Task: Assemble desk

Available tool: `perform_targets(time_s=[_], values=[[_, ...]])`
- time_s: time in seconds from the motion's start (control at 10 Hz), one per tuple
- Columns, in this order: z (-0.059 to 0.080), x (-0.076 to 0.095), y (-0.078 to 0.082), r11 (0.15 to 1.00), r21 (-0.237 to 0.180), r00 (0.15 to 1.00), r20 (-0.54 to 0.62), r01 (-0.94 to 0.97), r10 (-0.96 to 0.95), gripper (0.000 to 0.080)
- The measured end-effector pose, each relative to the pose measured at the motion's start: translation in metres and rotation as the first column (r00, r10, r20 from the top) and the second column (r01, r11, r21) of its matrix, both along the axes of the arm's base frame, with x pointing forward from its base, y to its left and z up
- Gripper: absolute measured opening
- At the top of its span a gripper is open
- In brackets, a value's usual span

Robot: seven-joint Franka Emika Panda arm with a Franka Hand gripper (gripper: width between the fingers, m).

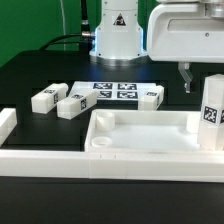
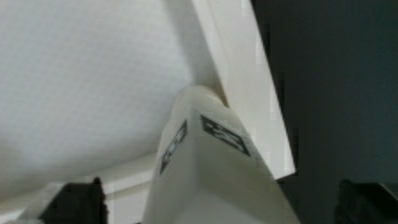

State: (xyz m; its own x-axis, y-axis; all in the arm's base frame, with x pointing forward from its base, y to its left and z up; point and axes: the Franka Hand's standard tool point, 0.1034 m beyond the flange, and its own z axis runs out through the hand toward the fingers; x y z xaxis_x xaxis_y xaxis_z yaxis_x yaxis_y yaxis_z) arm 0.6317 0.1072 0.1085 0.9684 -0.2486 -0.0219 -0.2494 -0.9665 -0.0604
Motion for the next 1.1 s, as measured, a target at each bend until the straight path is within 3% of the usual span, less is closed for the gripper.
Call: perform_targets(time_s=[0.5, 0.7, 0.9, 1.1], values=[[0.0008, 0.0022, 0.0036, 0.898, -0.012, 0.897, 0.042, -0.44, 0.44, 0.0648], [0.0008, 0.0023, 0.0031, 0.813, -0.019, 0.812, 0.049, -0.581, 0.581, 0.0648], [0.0006, 0.0027, 0.0, 0.737, -0.025, 0.735, 0.054, -0.675, 0.676, 0.0648], [0.0004, 0.0026, -0.0004, 0.726, -0.025, 0.724, 0.055, -0.688, 0.688, 0.0622]])
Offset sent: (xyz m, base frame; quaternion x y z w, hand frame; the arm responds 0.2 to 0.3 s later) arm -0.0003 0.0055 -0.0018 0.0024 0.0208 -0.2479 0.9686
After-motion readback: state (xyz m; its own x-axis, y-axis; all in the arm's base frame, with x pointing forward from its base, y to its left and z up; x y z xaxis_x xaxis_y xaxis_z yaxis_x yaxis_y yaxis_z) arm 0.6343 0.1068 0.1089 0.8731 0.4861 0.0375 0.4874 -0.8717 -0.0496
